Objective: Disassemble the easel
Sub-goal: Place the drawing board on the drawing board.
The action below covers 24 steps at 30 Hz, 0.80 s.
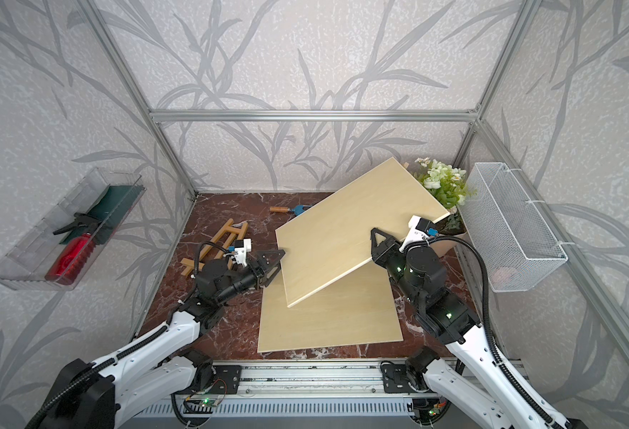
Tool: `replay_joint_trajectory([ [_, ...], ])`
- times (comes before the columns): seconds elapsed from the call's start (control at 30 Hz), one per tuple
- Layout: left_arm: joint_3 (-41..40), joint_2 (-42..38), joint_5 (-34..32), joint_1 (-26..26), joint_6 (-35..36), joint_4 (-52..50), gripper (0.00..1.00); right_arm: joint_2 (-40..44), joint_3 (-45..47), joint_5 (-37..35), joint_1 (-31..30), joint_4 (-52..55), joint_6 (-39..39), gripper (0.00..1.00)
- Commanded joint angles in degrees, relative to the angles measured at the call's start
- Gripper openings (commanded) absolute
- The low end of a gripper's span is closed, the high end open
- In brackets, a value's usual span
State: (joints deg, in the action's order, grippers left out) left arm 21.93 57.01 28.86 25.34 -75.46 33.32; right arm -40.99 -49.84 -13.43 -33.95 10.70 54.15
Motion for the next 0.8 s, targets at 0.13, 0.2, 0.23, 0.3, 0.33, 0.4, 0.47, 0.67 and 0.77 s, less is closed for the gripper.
replay_joint_trajectory([
  [0.13, -0.13, 1.65, 3.92, 0.15, -5.74, 15.89, 0.74, 5.61, -0.12, 1.39, -0.02, -20.09, 4.37, 0.00],
  [0.2, 0.24, 3.30, 4.90, 0.10, -7.40, 19.45, 0.70, 5.72, 0.64, 1.97, -0.05, -21.16, 4.70, 0.00],
  [0.23, 0.50, 4.14, 5.45, 0.12, -8.30, 21.28, 0.67, 5.75, 1.03, 2.00, -0.05, -21.60, 5.07, 0.00],
  [0.3, 1.11, 5.86, 6.64, 0.11, -10.26, 24.96, 0.64, 5.76, 1.88, 1.98, -0.05, -22.42, 5.27, 0.00],
  [0.33, 1.46, 6.54, 7.20, 0.07, -11.40, 26.98, 0.63, 5.92, 2.23, 2.01, 0.05, -22.68, 5.26, 0.00],
  [0.4, 1.95, 7.47, 7.95, 0.06, -13.05, 30.10, 0.60, 6.11, 3.10, 2.17, 0.32, -23.34, 5.43, 0.00],
  [0.47, 2.50, 7.84, 8.39, 0.06, -14.38, 31.99, 0.57, 6.51, 4.51, 2.94, 0.59, -24.80, 5.78, 0.00],
  [0.67, 4.38, 8.56, 11.03, 0.06, -17.87, 36.30, 0.43, 7.47, 7.40, 4.76, 1.74, -26.34, 6.13, 0.00],
  [0.77, 4.43, 7.60, 11.08, 0.01, -17.45, 35.01, 0.41, 7.85, 8.79, 6.03, 2.88, -27.04, 7.09, 0.00],
])
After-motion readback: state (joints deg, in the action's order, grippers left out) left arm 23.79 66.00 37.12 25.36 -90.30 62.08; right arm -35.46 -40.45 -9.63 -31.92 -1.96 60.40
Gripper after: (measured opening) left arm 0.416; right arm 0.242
